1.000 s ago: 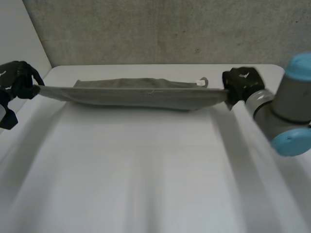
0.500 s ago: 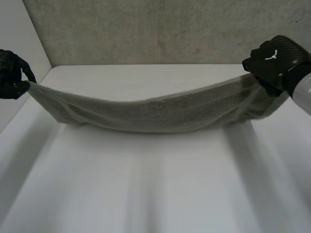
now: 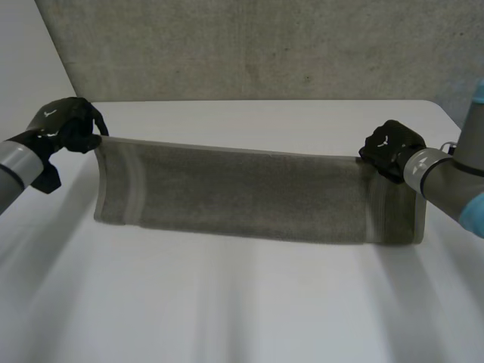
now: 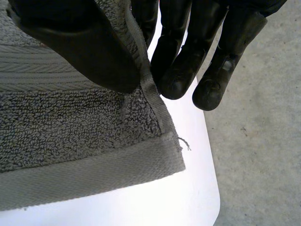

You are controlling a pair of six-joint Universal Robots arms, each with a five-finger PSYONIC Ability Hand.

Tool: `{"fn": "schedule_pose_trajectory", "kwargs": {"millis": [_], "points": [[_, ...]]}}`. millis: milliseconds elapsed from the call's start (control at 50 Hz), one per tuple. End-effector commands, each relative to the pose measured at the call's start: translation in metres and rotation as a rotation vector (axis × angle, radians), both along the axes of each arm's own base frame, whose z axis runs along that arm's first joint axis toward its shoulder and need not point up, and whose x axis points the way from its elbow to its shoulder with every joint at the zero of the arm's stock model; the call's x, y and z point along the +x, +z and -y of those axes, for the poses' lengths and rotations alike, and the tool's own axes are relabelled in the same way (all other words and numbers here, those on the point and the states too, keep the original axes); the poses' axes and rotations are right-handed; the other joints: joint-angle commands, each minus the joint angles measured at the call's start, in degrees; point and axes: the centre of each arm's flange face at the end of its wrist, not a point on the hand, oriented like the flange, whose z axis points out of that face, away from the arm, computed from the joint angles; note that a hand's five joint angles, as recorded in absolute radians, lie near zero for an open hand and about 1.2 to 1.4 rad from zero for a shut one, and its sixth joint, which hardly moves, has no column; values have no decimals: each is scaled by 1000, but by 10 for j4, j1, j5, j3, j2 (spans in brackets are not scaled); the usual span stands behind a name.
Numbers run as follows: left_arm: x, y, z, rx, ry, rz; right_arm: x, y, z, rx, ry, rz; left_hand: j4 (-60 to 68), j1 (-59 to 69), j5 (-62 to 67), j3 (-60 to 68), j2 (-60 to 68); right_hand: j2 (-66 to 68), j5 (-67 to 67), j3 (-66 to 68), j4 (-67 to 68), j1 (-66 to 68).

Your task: Fold the towel.

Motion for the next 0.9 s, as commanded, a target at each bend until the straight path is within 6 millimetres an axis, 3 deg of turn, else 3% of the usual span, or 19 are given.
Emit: {"fn": "schedule_pose_trajectory", "kwargs": {"millis": [20,200,340,380,400,420,440,460,480,500,560,600,660,700,720,760,780,820,900], "points": [[-9,-22,28,24,12,2,8,-17,18,-51,-11,62,20,63,36,29,26,40,27,37,31,36],[-17,-47,39,24,37,100,18,-31,37,-128,-10,131,20,63,36,29,26,40,27,37,31,36],[-19,-47,40,17,60,114,31,-40,43,-171,11,142,20,63,36,29,26,40,27,37,31,36],[-19,-47,40,16,60,112,36,-46,45,-174,2,138,20,63,36,29,26,-132,-144,-134,-141,-136],[-19,-47,40,16,60,111,36,-46,45,-174,2,138,20,63,36,29,26,-133,-145,-136,-142,-137],[-20,-46,39,16,59,110,38,-48,46,-176,-10,137,-173,-130,-157,-164,-167,-355,-367,-357,-363,-358],[-20,-46,39,16,59,110,39,-48,47,-182,-26,135,-175,-132,-159,-166,-169,-583,-596,-586,-592,-587],[-21,-45,38,16,56,108,39,-48,47,-182,-27,135,-423,-380,-407,-414,-417,-585,-598,-588,-594,-589],[-21,-45,38,16,56,108,39,-45,48,-193,-45,138,-425,-383,-409,-416,-420,-660,-673,-663,-669,-664],[-23,-44,37,17,51,107,39,-45,48,-193,-45,138,-652,-609,-636,-643,-646,-660,-673,-663,-669,-664],[-27,-40,34,22,42,105,37,-30,53,-217,-93,182,-673,-630,-656,-664,-667,-660,-673,-663,-669,-664],[-27,-37,32,32,41,104,38,-1,52,-252,-123,274,-673,-630,-656,-664,-667,-660,-673,-663,-669,-664],[-27,-25,26,50,41,99,37,17,50,-264,-133,329,-673,-630,-656,-664,-667,-660,-673,-663,-669,-664],[-27,-18,22,54,42,91,34,53,40,-290,-139,427,-673,-630,-656,-664,-667,-660,-673,-663,-669,-664],[-27,-9,19,48,41,82,34,53,40,-290,-139,427,-673,-630,-656,-664,-667,-660,-673,-663,-669,-664],[-27,-1,16,38,43,76,29,81,23,-285,-141,480,-673,-630,-656,-664,-667,-660,-673,-663,-669,-664],[-26,7,12,26,46,73,29,81,23,-285,-141,480,-671,-628,-655,-662,-665,-660,-673,-663,-669,-664],[-24,14,8,17,51,72,22,99,2,-243,-146,490,-671,-628,-655,-662,-665,-660,-673,-663,-669,-664],[-22,34,-7,-12,58,71,17,100,-21,-166,-154,474,-669,-627,-653,-660,-664,-660,-673,-663,-669,-664]]}}
